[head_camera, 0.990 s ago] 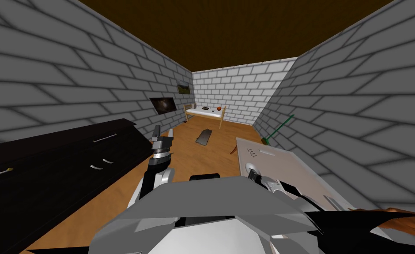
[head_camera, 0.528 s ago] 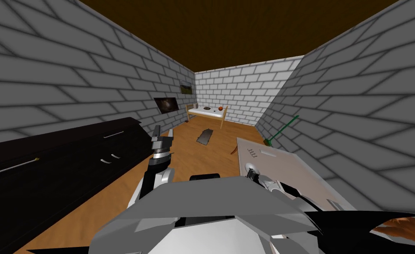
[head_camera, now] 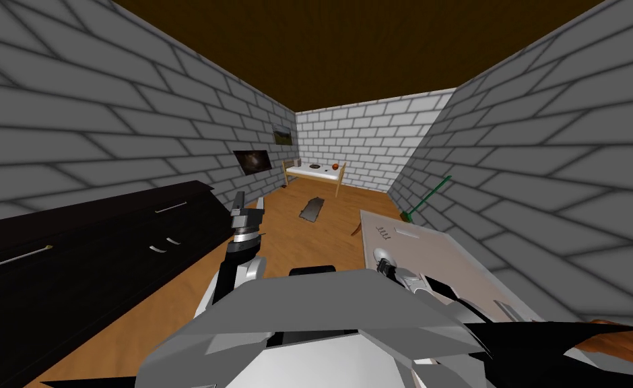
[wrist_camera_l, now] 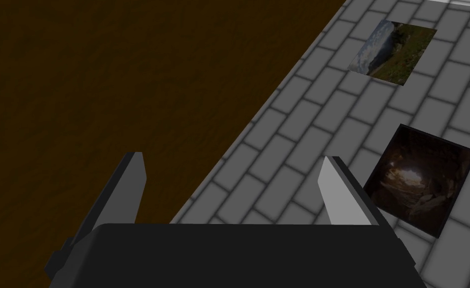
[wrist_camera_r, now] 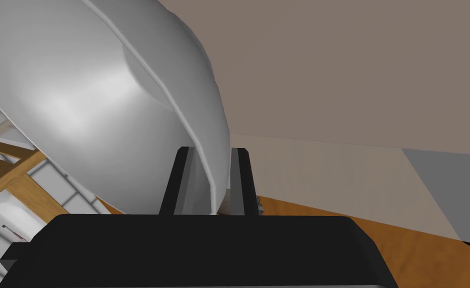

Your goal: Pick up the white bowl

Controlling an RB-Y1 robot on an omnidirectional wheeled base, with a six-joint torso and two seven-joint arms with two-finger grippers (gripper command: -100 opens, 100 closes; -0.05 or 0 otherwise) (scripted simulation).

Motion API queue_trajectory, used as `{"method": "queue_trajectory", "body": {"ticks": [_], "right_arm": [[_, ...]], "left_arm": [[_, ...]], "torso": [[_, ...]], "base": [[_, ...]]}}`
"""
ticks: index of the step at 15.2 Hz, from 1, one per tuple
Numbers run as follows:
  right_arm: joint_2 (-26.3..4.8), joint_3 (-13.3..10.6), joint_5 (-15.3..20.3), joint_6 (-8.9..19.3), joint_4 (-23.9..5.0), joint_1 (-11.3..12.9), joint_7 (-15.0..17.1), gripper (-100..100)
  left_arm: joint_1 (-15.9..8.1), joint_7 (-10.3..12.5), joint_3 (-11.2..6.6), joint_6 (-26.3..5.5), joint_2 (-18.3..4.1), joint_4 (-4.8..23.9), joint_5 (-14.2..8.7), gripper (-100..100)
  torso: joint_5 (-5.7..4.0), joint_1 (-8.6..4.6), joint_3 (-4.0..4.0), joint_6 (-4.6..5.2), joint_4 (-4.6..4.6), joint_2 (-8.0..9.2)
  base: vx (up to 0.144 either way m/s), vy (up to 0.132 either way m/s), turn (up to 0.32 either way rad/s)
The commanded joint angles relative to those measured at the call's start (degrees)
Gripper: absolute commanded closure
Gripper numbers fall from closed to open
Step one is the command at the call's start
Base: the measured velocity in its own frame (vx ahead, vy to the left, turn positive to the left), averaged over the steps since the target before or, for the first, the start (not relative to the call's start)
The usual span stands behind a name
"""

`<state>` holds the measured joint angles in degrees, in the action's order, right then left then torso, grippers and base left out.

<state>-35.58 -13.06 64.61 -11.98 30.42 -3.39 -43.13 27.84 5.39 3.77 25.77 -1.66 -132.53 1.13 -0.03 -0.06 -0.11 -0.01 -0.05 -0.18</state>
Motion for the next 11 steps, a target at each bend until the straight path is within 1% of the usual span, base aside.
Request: {"method": "queue_trajectory", "body": {"ticks": [1, 2, 3, 4, 5, 6, 7, 8, 9, 10, 11], "right_arm": [[-0.67, -0.54, -2.86, -1.52, -0.77, -0.09, -2.86, 100], [-0.67, -0.54, -3.38, -1.52, -0.77, -0.09, -3.73, 100], [-1.25, -1.07, -5.08, -2.59, -1.28, -0.19, -5.14, 100], [-1.25, -1.07, -6.16, -2.59, -1.28, -0.19, -5.76, 100], [-1.25, -1.07, -6.16, -2.59, -1.28, -0.19, -6.51, 100], [-1.25, -1.07, -6.16, -2.59, -1.28, -0.19, -6.51, 100], [-1.83, -1.59, -8.7, -3.66, -1.79, -0.29, -8.58, 100], [-1.83, -1.59, -8.93, -3.66, -1.79, -0.29, -9.28, 100], [-2.41, -2.12, -10.88, -4.73, -2.31, -0.4, -11.12, 100], [-2.41, -2.12, -11.71, -4.73, -2.31, -0.4, -11.84, 100], [-2.41, -2.12, -11.71, -4.73, -2.31, -0.4, -12.05, 100]], "left_arm": [[0.0, 0.0, 0.0, 0.0, 0.0, 0.0, 0.0, 0], [0.0, 0.0, 0.0, 0.0, 0.0, 0.0, 0.0, 0], [0.0, 0.0, 0.0, 0.0, 0.0, 0.0, 0.0, 0], [0.01, 0.0, 0.0, 0.0, 0.0, 0.0, 0.0, 0], [0.0, 0.0, 0.0, 0.0, 0.0, 0.0, 0.0, 0], [0.0, 0.0, 0.0, 0.0, 0.0, 0.0, 0.0, 0], [0.0, 0.0, 0.0, 0.0, 0.0, 0.0, 0.0, 0], [0.0, 0.0, 0.0, 0.0, 0.0, 0.0, 0.0, 0], [0.0, 0.0, 0.0, 0.0, 0.0, 0.0, 0.0, 0], [0.0, 0.0, 0.0, 0.0, 0.0, 0.0, 0.0, 0], [0.0, 0.0, 0.0, 0.0, 0.0, 0.0, 0.0, 0]], "torso": [[0.0, 0.0, 0.0, 0.0, 0.0, 0.0], [0.0, 0.07, -0.05, -0.01, -0.02, -0.08], [0.01, 0.12, -0.08, -0.02, -0.03, -0.14], [0.03, 0.15, -0.11, -0.01, -0.06, -0.18], [0.03, 0.14, -0.13, -0.03, -0.06, -0.2], [0.03, 0.11, -0.11, -0.07, -0.04, -0.17], [0.02, 0.07, -0.07, -0.09, -0.02, -0.11], [0.04, 0.05, -0.06, -0.04, -0.03, -0.08], [0.04, 0.06, -0.06, -0.03, -0.03, -0.09], [0.05, 0.1, -0.08, -0.02, -0.04, -0.13], [0.06, 0.13, -0.09, -0.05, -0.04, -0.15]], "base": [[0.063, 0.042, -0.1], [0.071, 0.049, -0.098], [0.081, 0.051, -0.122], [0.073, 0.044, -0.109], [0.045, 0.03, -0.043], [0.021, 0.017, 0.006], [0.029, 0.016, -0.065], [0.044, 0.024, -0.105], [0.067, 0.036, -0.127], [0.064, 0.044, -0.111], [0.041, 0.035, -0.043]]}}
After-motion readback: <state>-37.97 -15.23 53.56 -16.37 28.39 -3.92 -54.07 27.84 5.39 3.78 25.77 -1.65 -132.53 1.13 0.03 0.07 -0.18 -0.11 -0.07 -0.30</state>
